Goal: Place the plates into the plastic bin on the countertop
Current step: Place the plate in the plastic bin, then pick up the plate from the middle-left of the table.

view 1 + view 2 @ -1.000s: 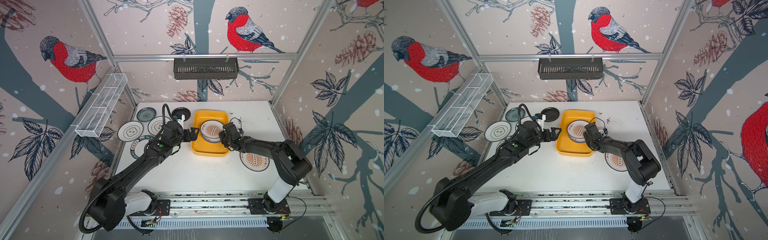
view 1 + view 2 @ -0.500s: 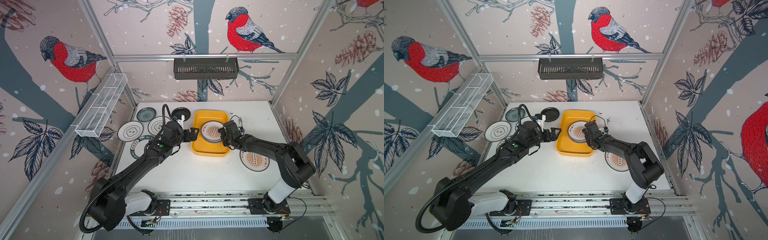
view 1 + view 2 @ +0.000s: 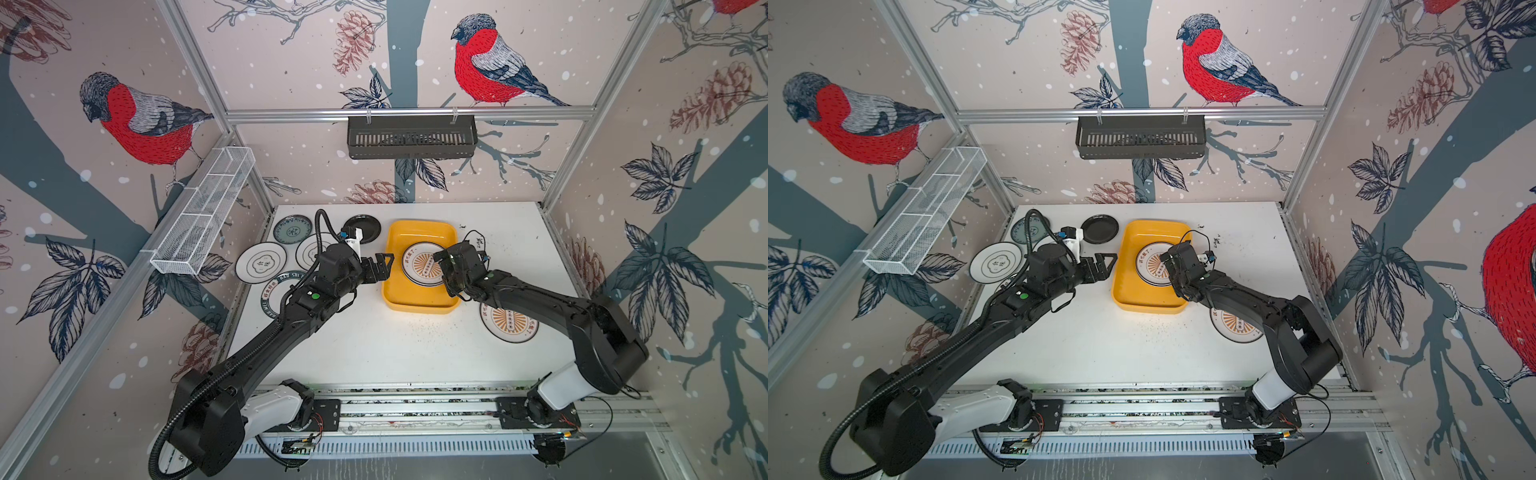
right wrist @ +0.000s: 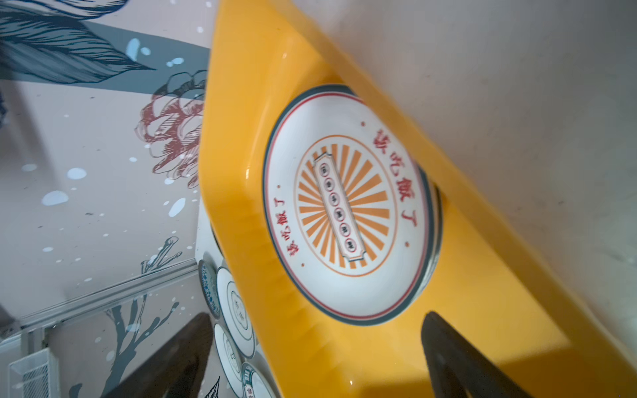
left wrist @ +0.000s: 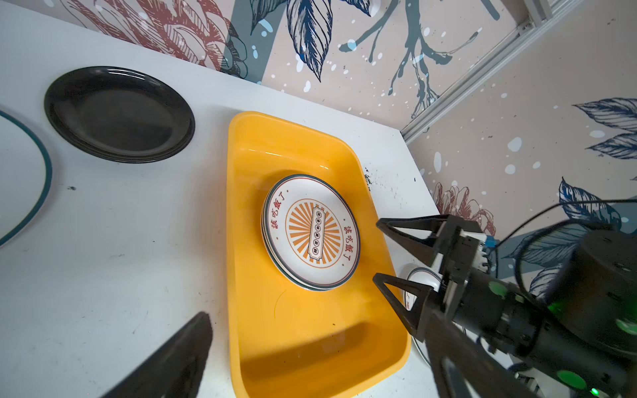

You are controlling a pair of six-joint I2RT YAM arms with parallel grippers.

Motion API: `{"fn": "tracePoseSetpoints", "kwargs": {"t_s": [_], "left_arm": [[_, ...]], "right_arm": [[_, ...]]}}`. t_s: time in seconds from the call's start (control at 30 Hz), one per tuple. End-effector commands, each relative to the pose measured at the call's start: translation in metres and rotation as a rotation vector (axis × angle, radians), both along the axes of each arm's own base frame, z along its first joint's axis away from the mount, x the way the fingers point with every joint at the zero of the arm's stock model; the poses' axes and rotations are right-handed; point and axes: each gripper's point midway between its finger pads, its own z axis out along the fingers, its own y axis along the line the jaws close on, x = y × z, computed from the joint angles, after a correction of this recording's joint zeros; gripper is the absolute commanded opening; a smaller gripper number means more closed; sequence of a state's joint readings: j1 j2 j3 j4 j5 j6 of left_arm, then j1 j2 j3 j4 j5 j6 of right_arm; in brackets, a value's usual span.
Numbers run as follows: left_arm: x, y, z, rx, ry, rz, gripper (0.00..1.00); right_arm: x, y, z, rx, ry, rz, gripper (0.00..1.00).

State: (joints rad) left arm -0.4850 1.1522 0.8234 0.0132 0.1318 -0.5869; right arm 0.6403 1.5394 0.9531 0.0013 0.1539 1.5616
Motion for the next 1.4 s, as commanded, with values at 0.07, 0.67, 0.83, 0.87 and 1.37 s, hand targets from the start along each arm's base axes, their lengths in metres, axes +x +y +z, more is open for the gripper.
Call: {"fn": "tracePoseSetpoints", "kwargs": {"t_s": [0.07, 0.67, 0.83, 0.87, 1.37], "left_arm": [[0.006, 0.024, 0.002, -0.062, 0.035, 0.086, 0.96], [-0.012, 0.202, -0.071, -0.213, 0.307, 0.632, 0.96], [-0.020, 0.227, -0.084, -0.191, 0.327, 0.752, 0.96], [-0.022, 0.230, -0.086, -0.198, 0.340, 0.776, 0.96], [-0.062, 0.266, -0.129, -0.311, 0.441, 0.960, 0.95]], "right_arm": [[0.012, -0.001, 0.080, -0.137, -0.306, 0.039, 1.00], [-0.021, 0.038, 0.240, -0.387, -0.962, 0.429, 1.00], [-0.019, 0.062, 0.259, -0.387, -1.076, 0.567, 0.99], [-0.018, 0.068, 0.263, -0.368, -1.096, 0.603, 1.00], [0.025, 0.073, 0.255, -0.193, -1.106, 0.692, 0.99]]}}
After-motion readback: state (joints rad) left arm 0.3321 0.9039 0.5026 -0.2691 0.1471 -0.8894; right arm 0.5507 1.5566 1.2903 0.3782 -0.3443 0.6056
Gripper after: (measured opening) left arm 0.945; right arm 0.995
